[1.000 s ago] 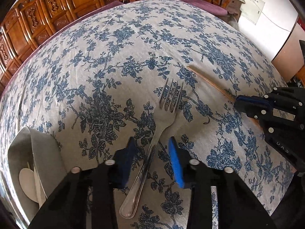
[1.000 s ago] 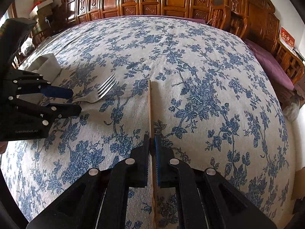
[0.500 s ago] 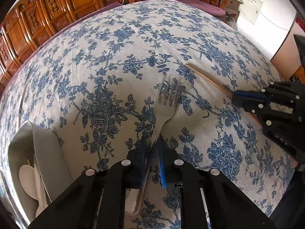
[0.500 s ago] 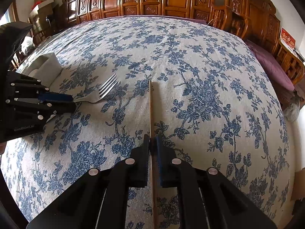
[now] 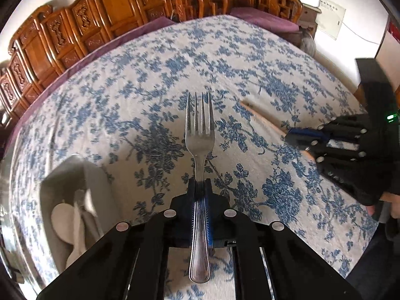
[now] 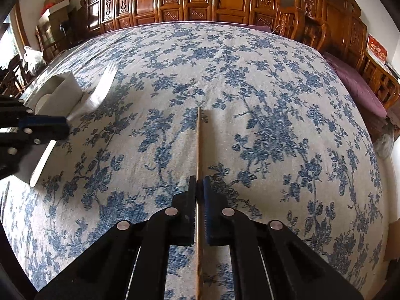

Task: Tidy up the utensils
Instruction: 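Carry the metal fork into the tray and open the left tool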

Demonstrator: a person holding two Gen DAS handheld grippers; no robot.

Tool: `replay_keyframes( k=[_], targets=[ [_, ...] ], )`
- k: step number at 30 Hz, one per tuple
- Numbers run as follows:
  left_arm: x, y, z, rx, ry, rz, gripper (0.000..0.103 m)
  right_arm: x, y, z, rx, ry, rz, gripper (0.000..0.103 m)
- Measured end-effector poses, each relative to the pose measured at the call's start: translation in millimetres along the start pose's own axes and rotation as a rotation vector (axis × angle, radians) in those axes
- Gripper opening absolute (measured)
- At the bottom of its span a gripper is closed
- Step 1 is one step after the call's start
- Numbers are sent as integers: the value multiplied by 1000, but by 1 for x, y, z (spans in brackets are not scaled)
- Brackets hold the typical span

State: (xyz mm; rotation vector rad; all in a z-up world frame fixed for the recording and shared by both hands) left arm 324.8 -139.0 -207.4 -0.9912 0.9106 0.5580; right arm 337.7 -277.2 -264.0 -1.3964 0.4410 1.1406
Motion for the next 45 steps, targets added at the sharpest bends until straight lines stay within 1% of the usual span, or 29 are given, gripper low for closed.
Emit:
replay_keyframes(
  k=[3, 11, 14, 21, 27, 33, 35, 41, 45],
  targets=[
    [-18, 1, 7, -12, -6, -25, 6, -2, 2, 10, -2, -31, -2, 6],
    [-57, 7, 28, -40, -27, -76, 6, -13, 8, 45, -52, -54, -29, 6],
    [-68, 9, 38, -54, -41, -88, 6, -20, 11, 59, -67, -90, -40, 6],
    [-80, 25, 69, -93, -79, -86, 6, -40, 13, 94, -134, -113, -83, 6],
    [-72, 42, 101, -145, -104, -62, 6, -50, 9, 118, -176, -134, -111, 6],
    [-50, 58, 132, -214, -134, -31, 6, -55, 1, 133, -199, -140, -111, 6],
    [-41, 63, 139, -240, -131, -15, 6, -55, -4, 134, -190, -136, -115, 6],
    [-19, 77, 145, -274, -112, 5, 6, -54, -12, 142, -159, -159, -126, 6],
    [-9, 85, 148, -296, -99, 11, 6, -51, -20, 154, -181, -154, -121, 6]
  ],
)
Point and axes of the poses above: each gripper's, at about its wrist camera, not at the fingertips, and x roughly the way its jaws point, z to its left, y to its underside, the point moved 3 cm from there along x, roughly the way its jaws point, and after that the axes turned 10 degrees about -y, right-handed, at the moved point
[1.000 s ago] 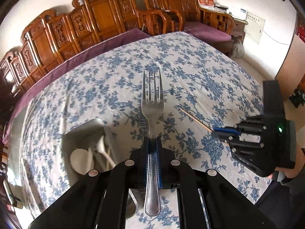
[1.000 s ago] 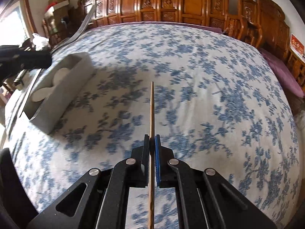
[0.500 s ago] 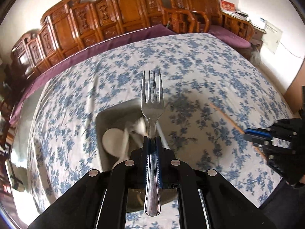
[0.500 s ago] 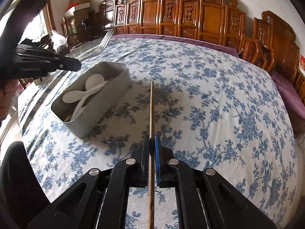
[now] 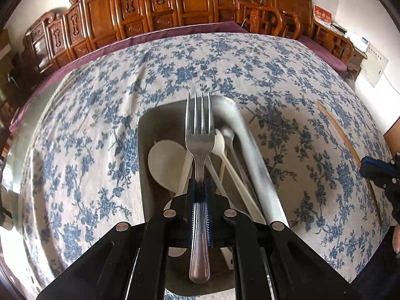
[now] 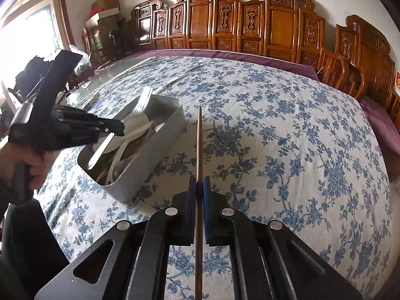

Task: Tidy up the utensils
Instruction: 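Carry the metal fork into the tray and open the left tool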

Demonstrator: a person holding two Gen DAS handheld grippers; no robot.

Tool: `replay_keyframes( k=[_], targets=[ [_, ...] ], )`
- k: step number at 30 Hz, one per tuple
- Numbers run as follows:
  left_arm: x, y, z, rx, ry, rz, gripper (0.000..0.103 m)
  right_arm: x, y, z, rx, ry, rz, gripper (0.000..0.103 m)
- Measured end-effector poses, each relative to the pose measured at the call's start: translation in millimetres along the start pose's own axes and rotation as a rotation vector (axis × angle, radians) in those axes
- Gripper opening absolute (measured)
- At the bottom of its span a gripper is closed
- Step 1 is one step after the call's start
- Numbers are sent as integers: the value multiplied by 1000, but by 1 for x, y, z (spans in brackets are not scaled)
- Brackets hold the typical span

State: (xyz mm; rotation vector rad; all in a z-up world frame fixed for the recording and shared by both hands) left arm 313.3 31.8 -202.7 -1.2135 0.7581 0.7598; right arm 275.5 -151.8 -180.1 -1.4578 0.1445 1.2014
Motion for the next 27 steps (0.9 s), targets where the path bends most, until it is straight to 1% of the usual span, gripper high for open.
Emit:
replay_keyframes(
  k=[9, 11, 13, 17, 20, 25, 27],
  targets=[
    [11, 11, 11, -55, 51, 23, 7, 11, -22, 17, -38, 7, 8, 6],
    [8, 14, 11, -64, 67, 5, 7, 14, -26, 22, -48, 6, 10, 6],
    [7, 14, 11, -63, 63, 0, 7, 17, -29, 27, -61, 7, 15, 6],
    [0, 15, 12, -62, 81, -25, 7, 25, -33, 36, -82, 8, 24, 6],
    [-3, 15, 15, -60, 65, -49, 7, 29, -36, 41, -76, 3, 17, 6],
    [-6, 12, 28, -90, 67, -70, 7, 39, -47, 52, -68, -14, -2, 6],
    [-8, 11, 33, -88, 45, -83, 7, 45, -52, 59, -68, -23, -7, 6]
  ],
)
Point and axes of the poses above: each gripper's, at about its wrist camera, not at the fingertips, and x roughly the way its jaws point, z to its left, y to its underside, the point moved 3 cm from there along x, roughly the way its jaws point, and after that the axes turned 10 degrees about -y, right-handed, at the moved point
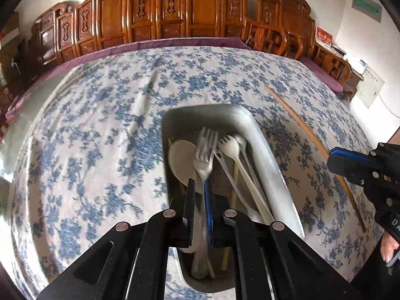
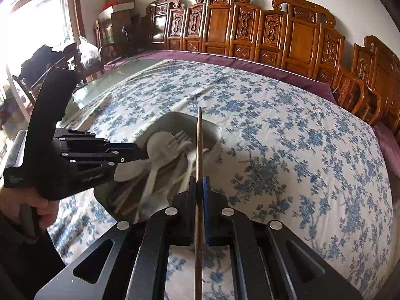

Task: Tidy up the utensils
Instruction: 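Carry the metal fork into the tray and open the left tool, then lower the wooden chopstick into the tray and open the right tool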

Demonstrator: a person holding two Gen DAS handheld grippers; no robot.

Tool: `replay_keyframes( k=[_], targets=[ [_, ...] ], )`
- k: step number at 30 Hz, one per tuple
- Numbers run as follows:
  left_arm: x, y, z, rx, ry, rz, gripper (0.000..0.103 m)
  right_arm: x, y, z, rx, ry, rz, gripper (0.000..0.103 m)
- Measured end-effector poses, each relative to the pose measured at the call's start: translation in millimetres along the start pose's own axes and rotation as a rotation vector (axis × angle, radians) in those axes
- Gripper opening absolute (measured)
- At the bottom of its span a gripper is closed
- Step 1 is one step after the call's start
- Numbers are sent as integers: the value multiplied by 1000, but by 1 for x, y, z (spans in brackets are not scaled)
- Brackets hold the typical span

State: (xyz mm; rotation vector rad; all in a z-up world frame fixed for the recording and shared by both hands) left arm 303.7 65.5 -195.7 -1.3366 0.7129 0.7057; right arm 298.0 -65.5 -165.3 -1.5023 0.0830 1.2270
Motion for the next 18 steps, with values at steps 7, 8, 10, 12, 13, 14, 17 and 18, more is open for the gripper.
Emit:
replay_keyframes(
  k=[7, 8, 10, 12, 13, 14, 17, 18],
  targets=[
    [-4, -6, 23, -40, -30, -26, 7, 23, -16, 14, 28, -33, -17, 6],
    [-4, -7, 28, -52, -31, -26, 7, 25, -17, 15, 33, -40, -18, 7],
    [-3, -8, 37, -72, -34, -26, 7, 32, -21, 17, 52, -58, -19, 7],
    [-2, -8, 43, -85, -36, -24, 7, 38, -24, 18, 70, -75, -21, 7],
    [-2, -9, 46, -92, -39, -23, 7, 41, -26, 20, 78, -84, -22, 7],
    [-1, -9, 49, -97, -41, -23, 7, 45, -28, 22, 83, -89, -22, 7],
    [1, -8, 56, -112, -46, -18, 7, 55, -32, 23, 100, -96, -19, 7],
    [1, -8, 58, -117, -48, -18, 7, 58, -33, 23, 108, -96, -20, 7]
  ],
)
Point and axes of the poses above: each gripper's, at about its wrist camera, not at the fingertips, and x roughly the way its jaws point, z to its left, y to its underside, the point moved 3 cm from there along x, roughly the way its jaws point, and after that the axes turned 10 degrees about -y, right-handed, at the moved point
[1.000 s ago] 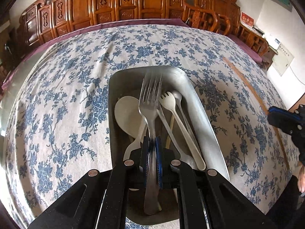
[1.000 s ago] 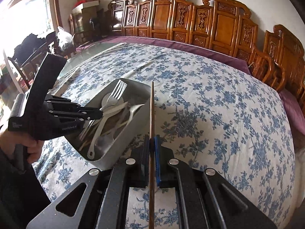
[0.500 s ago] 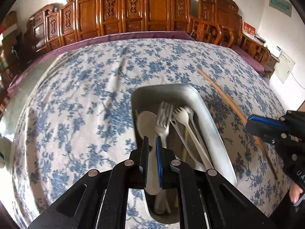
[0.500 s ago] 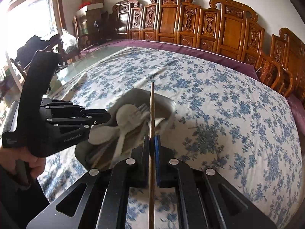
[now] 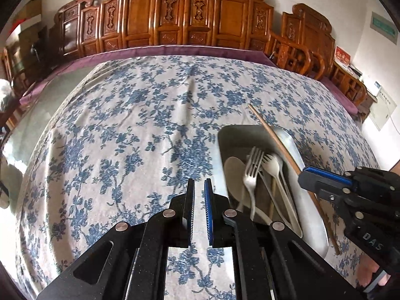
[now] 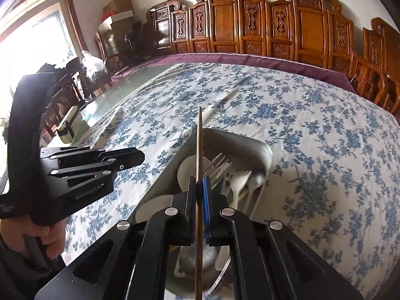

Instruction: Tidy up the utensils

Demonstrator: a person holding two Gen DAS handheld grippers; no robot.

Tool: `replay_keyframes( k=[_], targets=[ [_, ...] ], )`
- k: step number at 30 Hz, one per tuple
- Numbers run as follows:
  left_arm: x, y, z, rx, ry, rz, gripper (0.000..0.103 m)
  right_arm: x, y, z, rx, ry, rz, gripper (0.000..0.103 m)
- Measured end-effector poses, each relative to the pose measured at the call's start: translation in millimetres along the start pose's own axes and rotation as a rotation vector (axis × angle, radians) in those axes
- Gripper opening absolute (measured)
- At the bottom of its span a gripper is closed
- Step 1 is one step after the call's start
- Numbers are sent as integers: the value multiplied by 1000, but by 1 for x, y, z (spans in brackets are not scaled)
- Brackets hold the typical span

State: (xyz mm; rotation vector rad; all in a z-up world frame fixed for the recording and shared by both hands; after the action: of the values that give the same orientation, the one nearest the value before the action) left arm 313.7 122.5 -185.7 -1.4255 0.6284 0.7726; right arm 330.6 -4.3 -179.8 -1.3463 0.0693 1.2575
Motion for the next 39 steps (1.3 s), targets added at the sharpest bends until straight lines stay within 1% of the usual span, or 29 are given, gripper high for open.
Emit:
replay_keyframes(
  k=[5, 9, 16, 18, 19, 20, 21, 22, 23, 25, 29, 31, 32, 33, 35, 36, 37, 38, 39],
  targets=[
    [1, 0, 8, -16, -16, -1, 7, 17, 1, -5, 34, 6, 7, 7],
    [1, 0, 14, -28, -22, 1, 7, 32, 2, -14, 106, -16, 16, 7],
    [1, -1, 18, -36, -29, 1, 9, 41, 10, -12, 90, -4, 39, 7],
    [1, -1, 18, -35, -29, 0, 14, 40, 12, -12, 93, 2, 39, 7],
    [1, -1, 18, -34, -30, -3, 20, 39, 13, -12, 91, 8, 38, 7],
    [0, -1, 18, -32, -32, -7, 23, 37, 13, -12, 87, 12, 36, 7],
    [-1, 0, 18, -30, -32, -8, 23, 34, 14, -11, 76, 20, 27, 7],
    [0, 1, 18, -30, -33, -7, 23, 32, 14, -11, 70, 25, 22, 10],
    [0, 2, 17, -31, -35, -3, 23, 29, 14, -10, 64, 29, 17, 15],
    [-1, 3, 18, -34, -39, -2, 23, 23, 16, -8, 55, 32, 12, 17],
    [-10, 7, 14, -35, -49, -15, 35, -1, 23, -3, 12, 68, -15, 19],
    [-17, 8, 11, -35, -53, -25, 41, -14, 27, -2, 2, 79, -27, 29],
    [-21, 9, 9, -32, -59, -30, 49, -21, 30, -2, 5, 83, -35, 34],
    [-24, 10, 7, -29, -65, -38, 53, -31, 33, -3, 9, 87, -43, 35],
    [-32, 14, 1, -22, -79, -47, 65, -46, 39, -4, 7, 94, -53, 36],
    [-37, 16, -1, -22, -83, -52, 69, -56, 43, -4, 2, 108, -60, 42],
    [-42, 19, -5, -21, -83, -57, 75, -64, 46, -5, 1, 120, -67, 45],
    [-46, 21, -8, -18, -81, -59, 79, -70, 49, -5, 3, 126, -73, 53],
    [-50, 23, -11, -14, -83, -62, 81, -81, 53, -6, 10, 133, -84, 60]
  ],
)
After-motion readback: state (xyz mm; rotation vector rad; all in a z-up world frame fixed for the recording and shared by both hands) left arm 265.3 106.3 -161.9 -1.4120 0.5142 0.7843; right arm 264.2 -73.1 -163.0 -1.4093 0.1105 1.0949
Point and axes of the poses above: each gripper's, at about its wrist camera, not at the fingertips, and x roughly the way its jaws point, z to its left, y to its underside, the point moved 3 cm from there along x, roughly the way its jaws point, and after that the axes turned 10 degrees about -y, right-handed, at the moved point
